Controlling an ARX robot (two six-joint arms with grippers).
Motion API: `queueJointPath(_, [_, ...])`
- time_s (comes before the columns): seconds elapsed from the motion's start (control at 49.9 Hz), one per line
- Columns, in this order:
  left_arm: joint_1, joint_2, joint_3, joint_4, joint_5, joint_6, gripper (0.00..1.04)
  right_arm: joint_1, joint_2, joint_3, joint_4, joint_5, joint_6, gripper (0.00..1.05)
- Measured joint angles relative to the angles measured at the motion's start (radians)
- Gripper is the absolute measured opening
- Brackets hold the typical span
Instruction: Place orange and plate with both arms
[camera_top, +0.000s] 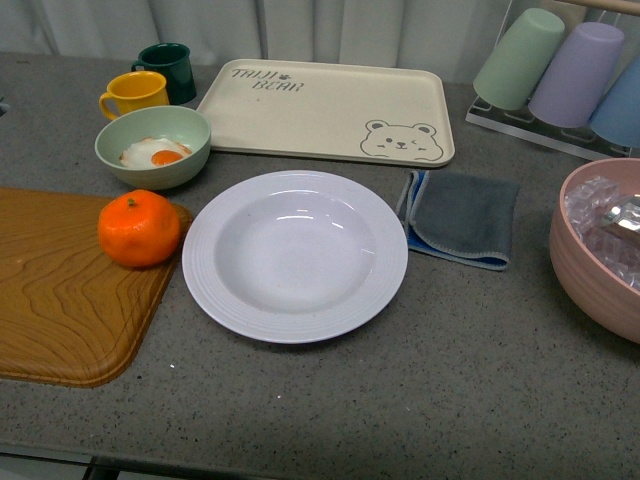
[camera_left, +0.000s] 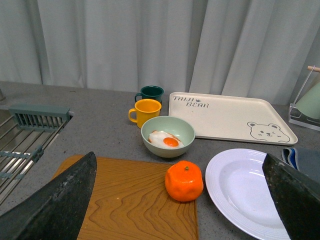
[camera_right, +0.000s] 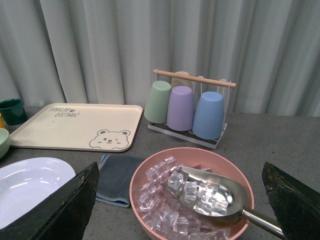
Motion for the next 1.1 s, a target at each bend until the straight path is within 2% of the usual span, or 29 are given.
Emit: queueJointPath(1.102, [0.000, 0.000, 0.000, 0.000, 0.000, 0.000, 0.98, 0.000, 0.000, 0.000, 0.000, 0.000, 0.000, 0.95])
